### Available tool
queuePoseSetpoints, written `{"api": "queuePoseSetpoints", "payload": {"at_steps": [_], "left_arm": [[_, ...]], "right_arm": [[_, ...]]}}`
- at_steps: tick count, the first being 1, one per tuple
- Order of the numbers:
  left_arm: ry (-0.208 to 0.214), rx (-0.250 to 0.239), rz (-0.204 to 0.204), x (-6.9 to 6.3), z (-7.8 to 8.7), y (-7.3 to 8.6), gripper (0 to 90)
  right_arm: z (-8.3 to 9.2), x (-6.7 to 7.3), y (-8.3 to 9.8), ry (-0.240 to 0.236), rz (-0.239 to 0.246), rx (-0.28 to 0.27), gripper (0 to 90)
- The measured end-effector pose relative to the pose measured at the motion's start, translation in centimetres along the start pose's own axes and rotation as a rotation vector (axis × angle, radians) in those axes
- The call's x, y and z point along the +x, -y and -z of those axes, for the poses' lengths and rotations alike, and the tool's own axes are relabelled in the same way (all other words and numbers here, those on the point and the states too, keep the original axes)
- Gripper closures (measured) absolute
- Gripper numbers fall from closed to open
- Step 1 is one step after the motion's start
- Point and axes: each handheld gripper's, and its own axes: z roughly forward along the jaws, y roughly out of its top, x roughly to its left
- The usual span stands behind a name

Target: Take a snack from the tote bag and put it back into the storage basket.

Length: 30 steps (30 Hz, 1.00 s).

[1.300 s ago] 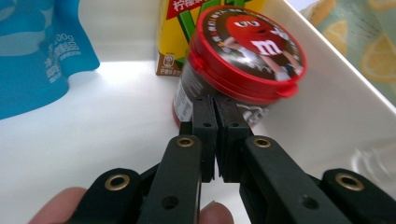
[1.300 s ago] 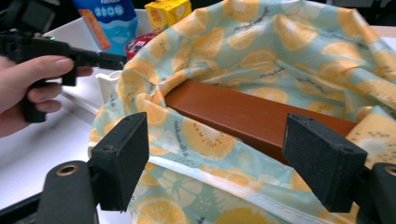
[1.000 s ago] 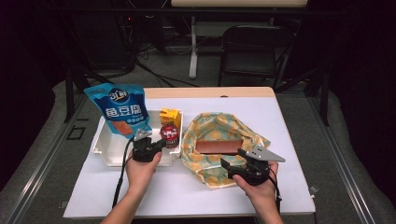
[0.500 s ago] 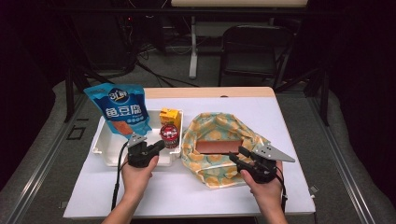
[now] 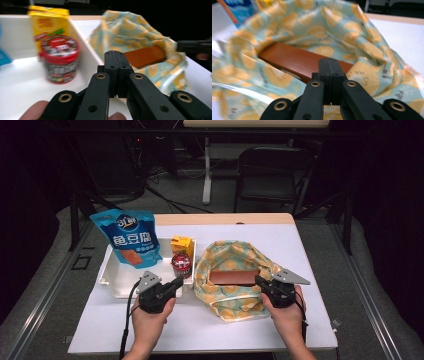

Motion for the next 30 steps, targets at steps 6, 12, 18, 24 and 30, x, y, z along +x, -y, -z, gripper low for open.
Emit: {"api": "queuePoseSetpoints", "payload": {"at_steps": [6,12,18,24,30], "left_arm": [[0.061,0.047,-0.038,-2.5,-2.9,0.4,88.9],[0.095,0.073,-0.052,-4.1,-5.7,0.6,88.1],[0.09,0.096,-0.051,-4.3,-7.7,1.1,87.5],[0.099,0.156,-0.061,-4.3,-9.1,1.9,87.5],[0.089,0.189,-0.04,-4.2,-10.2,2.5,87.3]], "right_arm": [[-1.3,-1.1,1.6,0.013,-0.04,0.055,90.0],[-1.7,-1.4,2.6,0.016,-0.047,0.099,90.0],[-2.0,-1.5,3.3,0.016,-0.063,0.144,89.8],[-0.5,-1.0,2.2,-0.014,-0.052,0.046,89.7],[-0.3,-0.1,-0.3,-0.032,0.006,-0.023,89.1]]}}
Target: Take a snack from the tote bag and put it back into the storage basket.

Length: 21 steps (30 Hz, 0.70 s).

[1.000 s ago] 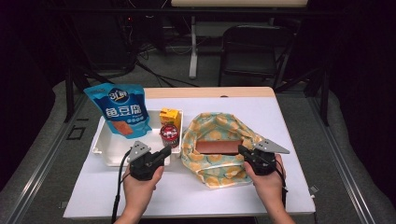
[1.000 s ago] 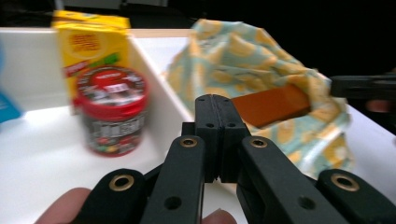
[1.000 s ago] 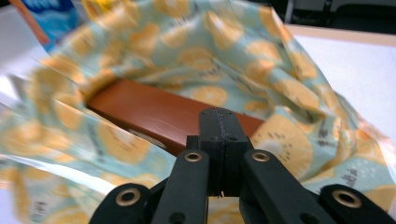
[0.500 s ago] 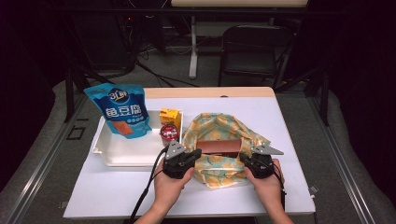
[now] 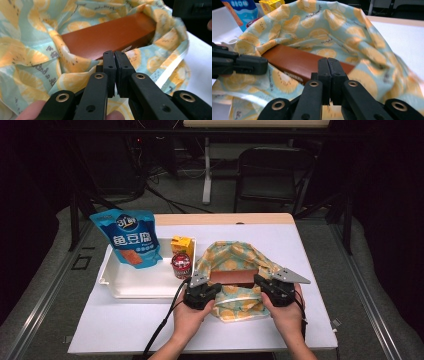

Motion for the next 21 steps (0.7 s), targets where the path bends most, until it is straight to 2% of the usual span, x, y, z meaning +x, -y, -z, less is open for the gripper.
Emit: {"api": "queuePoseSetpoints", "payload": {"at_steps": [3,5,9,12,16,19,21], "left_arm": [[-0.013,0.017,0.003,0.3,-0.4,0.2,87.6],[-0.021,0.022,0.007,0.3,-0.6,0.3,87.9],[-0.031,0.04,0.013,0.6,-0.9,0.4,88.7],[-0.035,0.049,0.013,0.8,-1.2,0.5,89.9],[-0.041,0.061,0.014,0.9,-1.5,0.7,90.0],[-0.044,0.062,0.024,1.1,-1.7,0.7,90.0],[-0.041,0.067,0.03,1.3,-1.8,0.6,90.0]], "right_arm": [[-1.2,-0.5,-0.6,0.014,0.012,0.027,89.3],[-2.2,-1.3,-0.8,0.026,-0.016,0.039,89.5],[-3.6,-2.6,-0.9,0.073,-0.028,0.051,90.0],[-4.4,-3.3,-1.0,0.105,-0.018,0.059,90.0],[-5.6,-4.5,-0.7,0.125,-0.043,0.106,90.0],[-5.5,-4.7,-0.5,0.115,-0.06,0.102,90.0],[-5.2,-4.5,-0.4,0.11,-0.041,0.118,90.0]]}}
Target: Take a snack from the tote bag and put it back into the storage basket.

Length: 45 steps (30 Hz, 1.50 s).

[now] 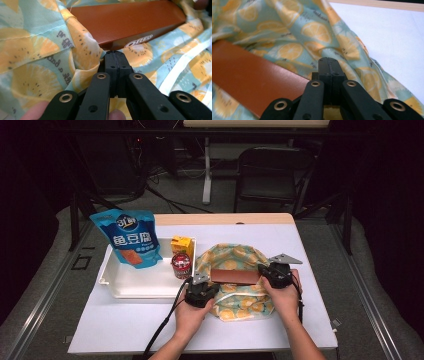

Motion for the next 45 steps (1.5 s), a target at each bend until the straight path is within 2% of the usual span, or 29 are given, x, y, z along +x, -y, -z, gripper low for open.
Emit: {"api": "queuePoseSetpoints", "payload": {"at_steps": [4,6,12,13,16,18,21,24,25,26,30,33,37,39,42,44,45], "left_arm": [[-0.002,-0.005,0.005,-0.1,-0.2,-0.1,90.0],[-0.006,-0.008,0.002,-0.2,-0.4,-0.2,90.0],[-0.009,0.003,0.008,-0.1,-0.8,-0.4,90.0],[-0.007,0.012,0.006,0.0,-0.8,-0.4,90.0],[-0.006,0.02,0.016,0.3,-0.9,-0.6,90.0],[-0.01,0.006,0.027,0.4,-1.0,-0.6,90.0],[-0.006,0.018,0.018,0.4,-0.8,-0.6,90.0],[0.002,-0.009,0.007,0.0,0.0,-0.7,90.0],[0.015,-0.036,0.004,-0.4,0.5,-0.7,89.9],[0.02,-0.043,-0.005,-0.7,0.8,-0.8,89.8],[0.056,-0.069,-0.032,-1.9,1.7,-1.0,89.0],[0.082,-0.079,-0.037,-2.6,1.7,-1.2,87.7],[0.106,-0.082,-0.049,-3.1,1.4,-1.3,85.8],[0.121,-0.065,-0.051,-3.3,1.0,-1.1,84.8],[0.139,-0.02,-0.061,-3.7,0.0,-0.6,83.1],[0.157,0.031,-0.07,-3.8,-0.9,-0.1,81.7],[0.153,0.047,-0.076,-4.0,-1.3,0.1,81.4]], "right_arm": [[0.9,0.1,0.5,-0.038,0.005,0.012,90.0],[1.4,0.1,0.9,-0.058,-0.014,0.005,90.0],[2.5,0.7,1.9,-0.091,-0.016,-0.002,90.0],[2.7,0.8,2.0,-0.099,-0.005,0.005,90.0],[2.8,1.2,2.4,-0.134,-0.014,0.0,90.0],[2.7,1.6,2.6,-0.161,0.009,0.001,90.0],[2.5,2.0,2.6,-0.187,0.035,0.016,90.0],[2.9,2.2,2.6,-0.158,0.04,-0.001,86.4],[3.4,2.2,2.6,-0.154,0.038,-0.009,84.7],[4.1,2.2,2.6,-0.147,0.02,-0.036,83.8],[6.0,2.5,3.2,-0.135,0.036,-0.045,85.4],[6.6,2.7,4.0,-0.148,0.044,-0.015,87.2],[6.3,3.0,5.3,-0.139,0.035,0.051,90.0],[6.0,3.1,5.8,-0.133,0.015,0.089,90.0],[5.0,3.2,6.6,-0.144,0.024,0.156,90.0],[4.6,3.1,6.9,-0.154,0.009,0.175,90.0],[4.4,3.0,6.9,-0.157,0.004,0.184,90.0]]}}
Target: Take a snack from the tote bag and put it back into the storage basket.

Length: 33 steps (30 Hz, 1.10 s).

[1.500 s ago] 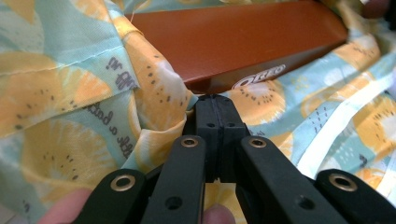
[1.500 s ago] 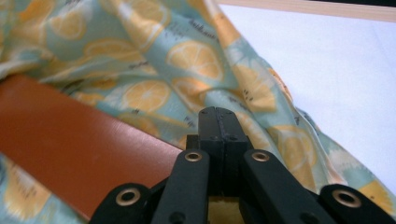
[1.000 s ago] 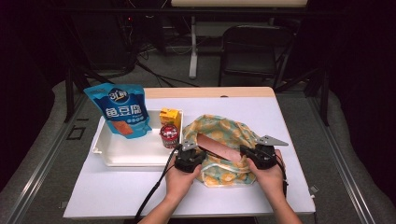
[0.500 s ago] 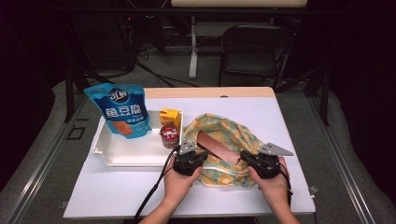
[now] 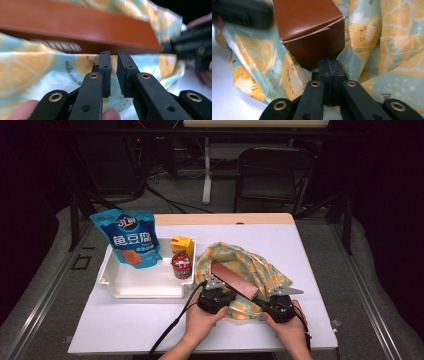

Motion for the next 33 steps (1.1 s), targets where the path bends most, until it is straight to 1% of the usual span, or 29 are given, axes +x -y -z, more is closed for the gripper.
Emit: {"api": "queuePoseSetpoints", "payload": {"at_steps": [1,2,3,4,5,6,7,8,9,12,13,14,15,16,17,18,19,20,22,23,25,28,29,31,33], "left_arm": [[-0.013,0.015,-0.009,0.0,-0.4,0.2,81.7],[-0.015,0.032,-0.003,0.1,-0.8,0.4,82.5],[-0.021,0.055,0.001,0.3,-1.0,0.6,84.1],[-0.029,0.068,0.006,0.4,-1.2,0.7,85.5],[-0.033,0.065,0.016,0.3,-1.3,0.8,87.1],[-0.046,0.074,-0.001,0.3,-1.2,0.7,89.1],[-0.05,0.074,-0.007,0.2,-1.2,0.8,89.8],[-0.061,0.07,-0.019,0.1,-1.2,0.8,89.8],[-0.062,0.075,-0.024,0.0,-1.2,0.8,89.9],[-0.059,0.072,-0.024,0.0,-1.2,0.9,89.9],[-0.059,0.071,-0.024,0.0,-1.2,0.9,89.9],[-0.06,0.071,-0.023,0.0,-1.2,0.9,89.9],[-0.061,0.071,-0.024,0.0,-1.2,0.9,89.9],[-0.062,0.07,-0.025,0.0,-1.2,0.9,89.9],[-0.061,0.071,-0.025,0.0,-1.2,0.9,89.9],[-0.062,0.067,-0.019,0.0,-1.2,0.9,89.9],[-0.052,0.068,-0.011,0.1,-1.2,0.9,89.9],[-0.048,0.071,-0.01,0.1,-1.2,0.9,89.9],[-0.044,0.073,-0.004,0.2,-1.2,0.9,89.8],[-0.044,0.074,-0.008,0.2,-1.1,0.9,89.9],[-0.043,0.073,-0.007,0.3,-1.1,0.9,89.8],[-0.041,0.074,-0.008,0.3,-1.1,0.9,89.8],[-0.039,0.072,-0.008,0.3,-1.1,0.9,89.8],[-0.036,0.072,0.003,0.2,-1.1,0.9,89.8],[-0.035,0.07,0.004,0.2,-1.1,0.9,89.8]], "right_arm": [[0.0,-0.1,0.0,-0.004,-0.008,0.004,90.0],[-0.1,-0.2,0.0,-0.01,-0.013,0.002,90.0],[0.0,-0.2,0.0,-0.009,-0.008,0.0,90.0],[0.0,-0.2,0.0,-0.005,-0.003,-0.006,90.0],[0.1,-0.2,0.0,-0.003,0.006,-0.005,90.0],[0.3,-0.1,-0.1,-0.007,0.012,-0.023,90.0],[0.5,-0.1,-0.1,-0.013,0.02,-0.042,89.3],[1.0,0.0,-0.3,-0.012,0.029,-0.068,86.9],[1.3,0.0,-0.4,-0.013,0.037,-0.09,84.6],[3.0,0.0,-1.1,-0.049,0.076,-0.207,79.1],[3.5,0.0,-1.4,-0.059,0.084,-0.256,74.8],[3.8,0.1,-1.6,-0.066,0.089,-0.276,72.2],[3.9,0.1,-1.9,-0.085,0.101,-0.288,67.3],[3.7,0.2,-2.2,-0.102,0.112,-0.292,59.9],[3.4,0.5,-2.4,-0.09,0.123,-0.297,53.3],[3.1,0.6,-2.5,-0.064,0.138,-0.293,46.8],[2.6,0.7,-2.7,-0.06,0.137,-0.291,41.1],[2.1,0.7,-2.8,-0.062,0.137,-0.276,37.7],[1.2,0.8,-2.9,-0.053,0.159,-0.233,33.8],[0.8,0.8,-2.9,-0.054,0.166,-0.22,32.4],[0.2,0.6,-2.8,-0.049,0.187,-0.184,32.1],[-0.5,0.4,-2.5,-0.05,0.197,-0.156,35.3],[-0.7,0.4,-2.5,-0.055,0.202,-0.154,36.7],[-0.9,0.5,-2.5,-0.053,0.229,-0.146,37.3],[-1.1,0.7,-2.5,-0.05,0.23,-0.139,38.0]]}}
